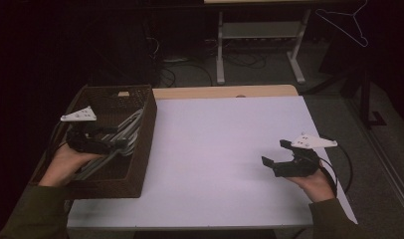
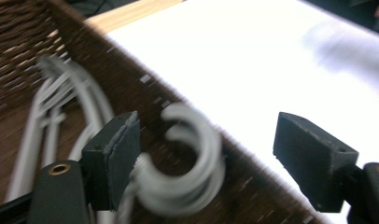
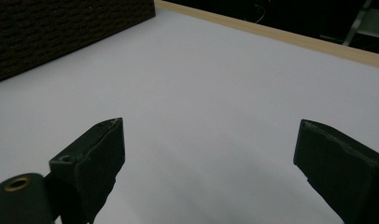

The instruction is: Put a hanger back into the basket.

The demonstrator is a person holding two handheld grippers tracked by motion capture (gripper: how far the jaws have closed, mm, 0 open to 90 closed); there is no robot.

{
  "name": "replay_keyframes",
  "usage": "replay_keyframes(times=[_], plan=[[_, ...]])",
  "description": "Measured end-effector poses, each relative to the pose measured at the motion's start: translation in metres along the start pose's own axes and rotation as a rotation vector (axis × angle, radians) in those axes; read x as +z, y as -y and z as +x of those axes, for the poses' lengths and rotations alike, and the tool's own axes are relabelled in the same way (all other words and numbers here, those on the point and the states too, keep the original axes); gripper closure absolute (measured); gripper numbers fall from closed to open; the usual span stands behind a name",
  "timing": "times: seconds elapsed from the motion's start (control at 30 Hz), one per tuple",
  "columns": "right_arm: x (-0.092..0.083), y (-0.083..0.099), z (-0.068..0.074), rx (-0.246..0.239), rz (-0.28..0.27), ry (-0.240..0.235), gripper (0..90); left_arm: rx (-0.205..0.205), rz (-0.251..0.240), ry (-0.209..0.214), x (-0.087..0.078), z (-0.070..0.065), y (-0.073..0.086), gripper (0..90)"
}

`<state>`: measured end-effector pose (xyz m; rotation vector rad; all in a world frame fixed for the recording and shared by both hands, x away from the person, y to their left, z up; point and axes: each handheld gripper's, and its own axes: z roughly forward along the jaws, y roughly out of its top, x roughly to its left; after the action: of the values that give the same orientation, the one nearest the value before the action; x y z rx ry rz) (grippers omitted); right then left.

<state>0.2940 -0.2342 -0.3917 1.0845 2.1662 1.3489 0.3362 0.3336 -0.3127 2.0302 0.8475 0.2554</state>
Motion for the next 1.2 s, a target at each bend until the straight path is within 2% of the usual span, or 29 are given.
replay_keyframes(times=[0.3, 0.53, 0.63, 0.87, 1.2], plan=[[-0.008, -0.012, 0.007, -0.008, -0.063, -0.026, 6.3, 0.020, -0.129, 0.062, 0.025, -0.034, -0.014, 16.0], [-0.013, -0.024, 0.012, 0.003, -0.131, -0.051, 3.1, 0.030, -0.205, 0.081, 0.043, -0.053, -0.018, 12.5], [-0.014, -0.028, 0.014, 0.000, -0.150, -0.057, 1.8, 0.033, -0.221, 0.081, 0.047, -0.056, -0.017, 9.4], [-0.015, -0.038, 0.017, 0.001, -0.190, -0.075, 0.3, 0.047, -0.293, 0.090, 0.055, -0.066, -0.015, 2.1], [-0.018, -0.051, 0.019, -0.002, -0.260, -0.097, 0.0, 0.054, -0.302, 0.109, 0.058, -0.070, -0.012, 1.9]])
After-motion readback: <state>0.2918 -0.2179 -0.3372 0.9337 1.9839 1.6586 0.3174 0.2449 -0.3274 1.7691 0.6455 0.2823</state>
